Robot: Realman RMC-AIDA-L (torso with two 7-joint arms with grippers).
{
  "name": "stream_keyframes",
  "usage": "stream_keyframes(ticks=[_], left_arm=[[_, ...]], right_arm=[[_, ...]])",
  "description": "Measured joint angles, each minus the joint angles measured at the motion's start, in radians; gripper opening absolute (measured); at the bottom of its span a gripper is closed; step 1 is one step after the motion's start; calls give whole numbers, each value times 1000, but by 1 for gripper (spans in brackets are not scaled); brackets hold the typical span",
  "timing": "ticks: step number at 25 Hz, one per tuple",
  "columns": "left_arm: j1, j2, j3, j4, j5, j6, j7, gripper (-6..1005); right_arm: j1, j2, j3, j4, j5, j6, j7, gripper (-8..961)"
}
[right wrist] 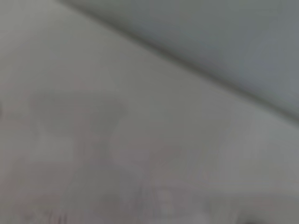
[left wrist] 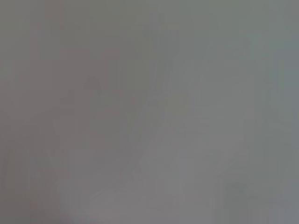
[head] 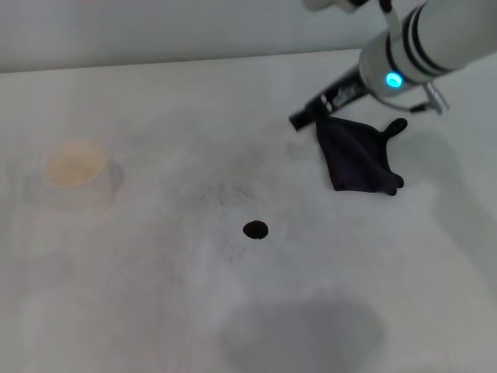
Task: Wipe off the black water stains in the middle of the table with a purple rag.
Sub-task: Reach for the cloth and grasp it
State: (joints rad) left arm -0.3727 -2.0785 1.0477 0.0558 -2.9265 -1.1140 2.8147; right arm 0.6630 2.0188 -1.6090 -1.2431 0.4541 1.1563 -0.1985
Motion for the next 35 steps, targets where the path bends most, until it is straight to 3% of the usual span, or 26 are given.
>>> stream_keyframes(ticks=[10, 31, 35], left_arm=[[-36, 14, 9, 4, 0, 53, -7, 887], [-38, 3, 12, 6, 91, 11, -1, 887], [-38, 3, 10, 6, 90, 14, -1, 887]], right_arm=[[-5, 1, -20, 118, -3, 29, 94, 866], [40, 1, 28, 253, -59, -39, 91, 860], [49, 2, 26, 282, -57, -57, 91, 718]])
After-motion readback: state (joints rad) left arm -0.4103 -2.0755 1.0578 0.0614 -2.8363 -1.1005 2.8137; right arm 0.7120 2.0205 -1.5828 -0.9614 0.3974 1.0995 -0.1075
